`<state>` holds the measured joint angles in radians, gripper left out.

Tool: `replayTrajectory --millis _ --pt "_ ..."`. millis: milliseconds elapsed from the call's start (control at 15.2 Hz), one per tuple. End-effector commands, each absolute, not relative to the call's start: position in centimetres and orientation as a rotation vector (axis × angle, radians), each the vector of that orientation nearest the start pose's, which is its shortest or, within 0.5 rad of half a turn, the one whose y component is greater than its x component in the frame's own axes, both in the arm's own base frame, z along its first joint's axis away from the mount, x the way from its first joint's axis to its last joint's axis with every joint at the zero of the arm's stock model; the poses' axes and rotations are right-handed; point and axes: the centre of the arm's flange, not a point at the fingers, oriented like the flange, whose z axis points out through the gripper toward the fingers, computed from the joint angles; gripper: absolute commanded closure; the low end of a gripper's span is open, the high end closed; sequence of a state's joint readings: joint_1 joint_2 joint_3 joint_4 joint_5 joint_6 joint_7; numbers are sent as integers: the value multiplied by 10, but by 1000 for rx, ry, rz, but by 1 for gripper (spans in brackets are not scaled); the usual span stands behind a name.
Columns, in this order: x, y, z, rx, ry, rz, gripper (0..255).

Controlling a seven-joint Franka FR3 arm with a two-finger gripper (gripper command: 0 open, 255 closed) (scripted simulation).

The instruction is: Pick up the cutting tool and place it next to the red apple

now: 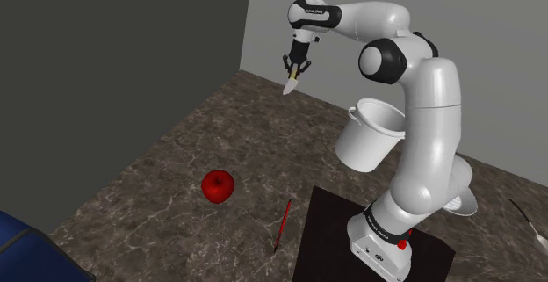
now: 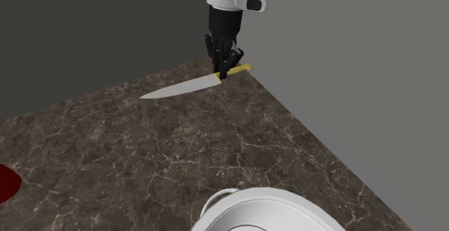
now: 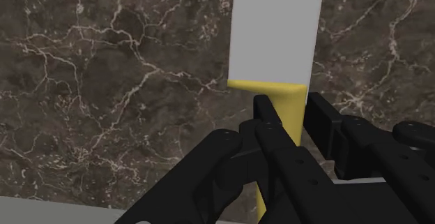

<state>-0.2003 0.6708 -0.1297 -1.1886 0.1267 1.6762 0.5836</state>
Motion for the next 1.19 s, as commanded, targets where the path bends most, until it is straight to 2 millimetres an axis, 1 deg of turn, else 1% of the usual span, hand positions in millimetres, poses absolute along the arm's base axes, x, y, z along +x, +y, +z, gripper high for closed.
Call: replayTrajectory --millis 0,1122 --pt "679 -183 383 -2788 1377 284 255" --pt "532 -14 383 -2788 1377 284 255"
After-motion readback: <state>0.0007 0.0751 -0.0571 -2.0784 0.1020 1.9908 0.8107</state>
